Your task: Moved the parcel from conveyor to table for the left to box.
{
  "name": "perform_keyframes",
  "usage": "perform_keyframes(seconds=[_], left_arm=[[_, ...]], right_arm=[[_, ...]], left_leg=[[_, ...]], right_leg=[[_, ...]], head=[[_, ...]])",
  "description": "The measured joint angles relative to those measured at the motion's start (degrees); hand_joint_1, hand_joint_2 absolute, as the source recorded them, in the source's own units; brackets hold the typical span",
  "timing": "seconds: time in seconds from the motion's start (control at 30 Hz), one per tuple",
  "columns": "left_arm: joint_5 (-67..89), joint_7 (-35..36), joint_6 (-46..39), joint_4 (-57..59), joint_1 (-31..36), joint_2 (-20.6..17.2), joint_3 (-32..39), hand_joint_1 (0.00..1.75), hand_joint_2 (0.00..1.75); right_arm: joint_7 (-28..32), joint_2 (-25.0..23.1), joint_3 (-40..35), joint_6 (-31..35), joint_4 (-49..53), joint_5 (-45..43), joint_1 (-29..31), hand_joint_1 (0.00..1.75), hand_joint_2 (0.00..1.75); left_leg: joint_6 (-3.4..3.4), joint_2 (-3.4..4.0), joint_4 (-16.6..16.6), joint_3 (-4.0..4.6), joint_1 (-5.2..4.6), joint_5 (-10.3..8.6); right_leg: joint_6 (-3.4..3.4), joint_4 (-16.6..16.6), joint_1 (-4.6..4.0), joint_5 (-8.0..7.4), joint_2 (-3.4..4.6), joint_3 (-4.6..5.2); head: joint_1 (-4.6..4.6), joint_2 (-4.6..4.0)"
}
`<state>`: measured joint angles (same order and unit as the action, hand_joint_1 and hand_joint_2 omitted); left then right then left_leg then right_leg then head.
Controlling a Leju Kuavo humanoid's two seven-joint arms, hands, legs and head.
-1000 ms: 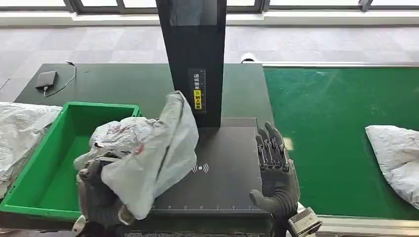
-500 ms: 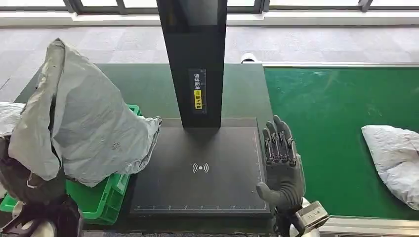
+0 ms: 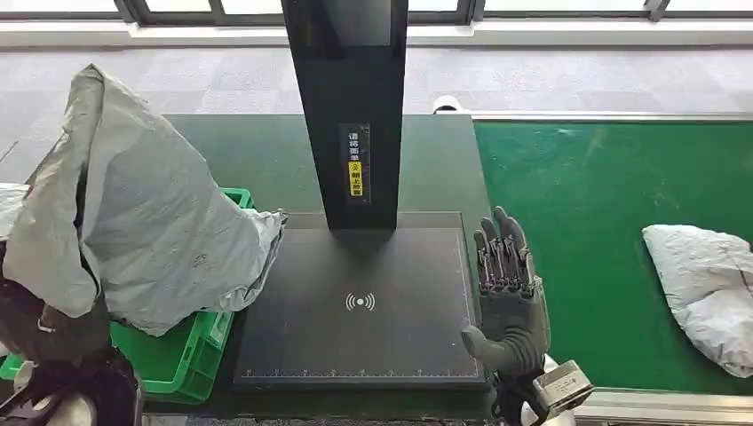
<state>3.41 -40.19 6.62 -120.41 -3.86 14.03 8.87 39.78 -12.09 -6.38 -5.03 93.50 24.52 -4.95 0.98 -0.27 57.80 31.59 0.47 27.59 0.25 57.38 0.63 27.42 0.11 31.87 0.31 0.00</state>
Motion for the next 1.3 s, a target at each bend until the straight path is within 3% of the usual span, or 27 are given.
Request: perform_keyframes(seconds=[0.3,0.33,0.37,0.4,0.43,0.47,0.5,0.57,0.7,0.87,1.3], left_arm=[[1.06,1.08,-0.82,0.07,0.34,0.07,0.20,1.75,1.75],[4.50,4.30,-3.95,2.05,3.01,-0.77,0.44,1.75,1.75],[10.33,9.14,-9.56,9.38,9.52,-2.61,0.41,1.75,1.75],[20.52,18.70,-19.25,17.63,16.86,-4.93,0.30,1.75,1.75],[33.57,29.56,-29.69,25.64,21.05,-7.50,-0.13,1.75,1.75],[46.53,36.96,-38.50,30.61,23.39,-9.52,-0.09,1.75,1.75],[61.49,41.13,-45.70,35.11,25.74,-10.85,-0.24,1.75,1.75],[83.92,41.79,-52.64,42.98,29.95,-12.83,-0.77,1.75,1.75],[83.01,44.99,-47.36,51.64,32.87,-16.05,-2.36,1.75,1.75],[82.93,47.58,-46.75,57.22,34.39,-18.51,-4.09,1.75,1.75],[82.88,48.13,-46.25,60.46,35.06,-19.45,-5.38,1.75,1.75]], right_arm=[[0.00,0.00,0.04,0.66,0.00,-0.18,-0.08,0.00,1.75],[0.11,-0.15,0.40,2.79,0.02,-1.05,-0.51,0.00,1.75],[0.24,-0.53,0.90,5.28,0.20,-2.13,-1.22,0.00,1.75],[0.20,-0.66,1.29,7.22,0.33,-3.15,-1.72,0.00,1.75],[0.24,-0.72,1.33,7.67,0.50,-3.63,-1.94,0.00,1.75],[0.28,-0.76,1.36,8.20,0.72,-3.80,-2.42,0.00,1.75],[0.28,-0.76,1.42,8.50,0.96,-4.00,-3.10,0.00,1.75],[0.22,-0.77,1.55,8.74,1.09,-4.09,-3.78,0.00,1.75],[0.26,-0.83,1.94,9.05,1.09,-3.83,-4.02,0.00,1.75],[0.24,-0.94,2.34,8.98,1.09,-3.58,-4.02,0.00,1.75],[0.20,-0.94,2.43,9.25,0.33,-4.09,-2.34,0.00,1.75]], left_leg=[[0.00,0.01,0.05,-0.13,-0.02,0.01],[-0.03,-0.09,0.08,-0.07,-0.06,-0.01],[-0.24,-0.67,0.07,0.04,-0.07,-0.17],[-0.10,-1.33,0.03,0.12,-0.08,-0.34],[0.05,-1.19,-0.02,0.11,-0.08,-0.38],[0.29,-0.57,-0.02,0.23,-0.01,-0.37],[0.30,0.07,0.04,0.29,0.12,-0.59],[0.30,0.11,0.05,0.57,0.16,-0.76],[0.28,0.54,0.04,0.56,0.06,-0.73],[0.28,0.44,0.04,0.66,0.06,-0.74],[0.30,0.45,0.04,0.70,0.06,-0.75]], right_leg=[[0.01,-0.10,0.01,0.01,0.00,0.25],[0.03,-0.14,0.00,0.02,-0.13,0.53],[0.12,-0.12,0.00,0.09,-0.80,0.31],[0.03,-0.03,0.02,0.15,-1.48,0.02],[-0.23,0.05,0.03,-0.02,-1.39,0.04],[-0.44,0.11,0.02,-0.35,-0.69,0.07],[-0.33,0.16,-0.01,-0.67,-0.06,0.40],[-0.28,0.15,-0.11,-0.78,0.08,0.69],[-0.24,0.16,0.00,-0.84,0.43,0.88],[-0.24,0.15,-0.06,-0.85,0.37,0.92],[-0.24,0.15,-0.08,-0.85,0.37,0.96]], head=[[-0.02,0.00],[-0.07,0.00],[0.09,-0.02],[0.11,0.00],[0.13,0.00],[-0.24,0.00],[-0.44,0.00],[-0.37,0.00],[-0.39,-0.02],[-0.39,0.00],[-0.37,0.00]])
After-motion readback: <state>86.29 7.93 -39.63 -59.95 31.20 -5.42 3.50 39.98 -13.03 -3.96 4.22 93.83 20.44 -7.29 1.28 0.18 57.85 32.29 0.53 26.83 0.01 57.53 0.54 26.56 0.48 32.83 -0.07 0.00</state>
